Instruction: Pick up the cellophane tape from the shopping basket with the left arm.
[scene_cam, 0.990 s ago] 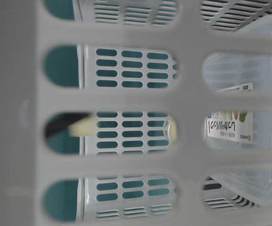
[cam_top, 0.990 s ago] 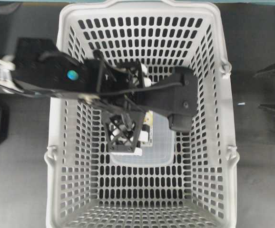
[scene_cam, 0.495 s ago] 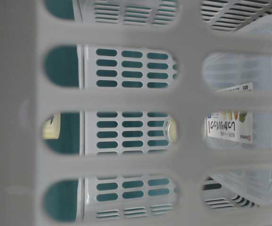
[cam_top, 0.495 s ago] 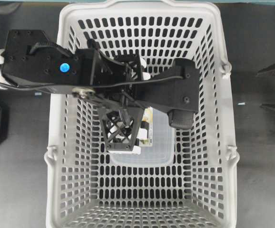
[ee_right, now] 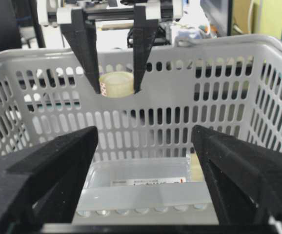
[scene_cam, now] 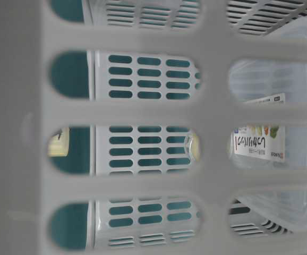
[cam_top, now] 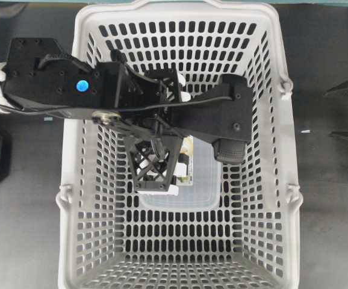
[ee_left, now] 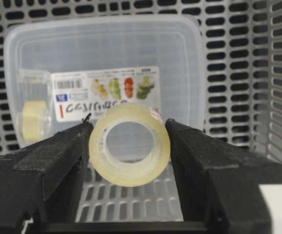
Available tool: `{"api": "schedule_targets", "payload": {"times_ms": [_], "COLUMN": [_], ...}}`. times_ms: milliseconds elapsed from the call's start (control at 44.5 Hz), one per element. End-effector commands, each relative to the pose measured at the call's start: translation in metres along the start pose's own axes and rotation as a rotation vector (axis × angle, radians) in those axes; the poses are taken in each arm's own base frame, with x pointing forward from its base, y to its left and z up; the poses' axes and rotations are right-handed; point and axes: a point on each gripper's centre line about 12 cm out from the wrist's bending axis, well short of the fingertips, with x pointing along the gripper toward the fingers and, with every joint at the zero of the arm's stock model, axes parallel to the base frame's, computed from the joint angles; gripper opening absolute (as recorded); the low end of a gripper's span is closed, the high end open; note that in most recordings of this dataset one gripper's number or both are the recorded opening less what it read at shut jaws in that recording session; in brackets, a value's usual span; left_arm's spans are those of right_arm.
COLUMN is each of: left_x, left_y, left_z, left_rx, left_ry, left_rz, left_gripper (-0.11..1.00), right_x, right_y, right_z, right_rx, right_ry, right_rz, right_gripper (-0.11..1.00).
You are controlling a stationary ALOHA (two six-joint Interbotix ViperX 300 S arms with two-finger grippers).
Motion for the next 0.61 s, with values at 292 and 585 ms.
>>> {"api": "schedule_targets", "payload": {"times_ms": [292, 585], "left_x": [-0.0131, -0.0097], "left_y": [0.0035, 0.004], "left_z": [0.0055, 0.0045], "left_rx": [-0.005, -0.006], "left_ry": [-0.043, -0.034], "left_rz": [0.005, 0.005], "left_gripper": [0.5, 0.5], "right_x": [0.0008, 0.0011], "right_y": [0.0002, 0.0001], "right_z": [0.0037, 0.0022], "right_rx": [0.003, 0.003], "right_ry": [-0.014, -0.009], "right_rz": [0.001, 0.0], "right_gripper": [0.76, 0.76]}}
